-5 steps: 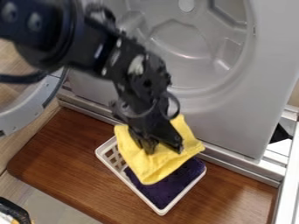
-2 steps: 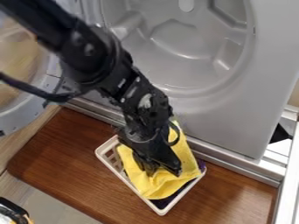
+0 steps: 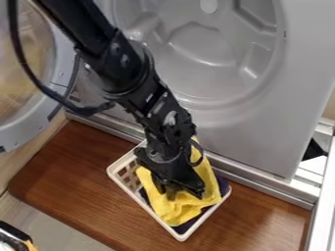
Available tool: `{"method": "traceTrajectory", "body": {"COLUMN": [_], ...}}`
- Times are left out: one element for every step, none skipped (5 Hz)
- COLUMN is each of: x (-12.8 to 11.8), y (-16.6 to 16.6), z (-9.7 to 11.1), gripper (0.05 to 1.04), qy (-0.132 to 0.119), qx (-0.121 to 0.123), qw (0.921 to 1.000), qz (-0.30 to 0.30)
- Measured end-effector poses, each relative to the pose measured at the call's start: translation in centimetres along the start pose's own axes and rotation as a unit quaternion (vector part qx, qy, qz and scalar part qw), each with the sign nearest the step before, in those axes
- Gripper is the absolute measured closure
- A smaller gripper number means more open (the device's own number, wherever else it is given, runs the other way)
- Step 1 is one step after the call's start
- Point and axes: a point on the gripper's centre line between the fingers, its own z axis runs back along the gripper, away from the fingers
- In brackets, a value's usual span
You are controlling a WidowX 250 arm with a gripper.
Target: Put the yellow cloth on the basin
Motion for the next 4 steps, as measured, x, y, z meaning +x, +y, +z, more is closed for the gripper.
{"method": "traceTrajectory", "body": {"x": [0.1, 0.1, -0.1, 0.0], "y": [0.2, 0.3, 0.5, 0.7], "z": [-0.1, -0.1, -0.1, 0.9], "gripper": [0.585, 0.268, 0.072, 0.074], "qy": [0.005, 0.008, 0.012, 0.017], "qx": [-0.003, -0.007, -0.009, -0.006], "qw": [1.0, 0.9998, 0.9997, 0.9997], "qz": [0.007, 0.015, 0.017, 0.016]}}
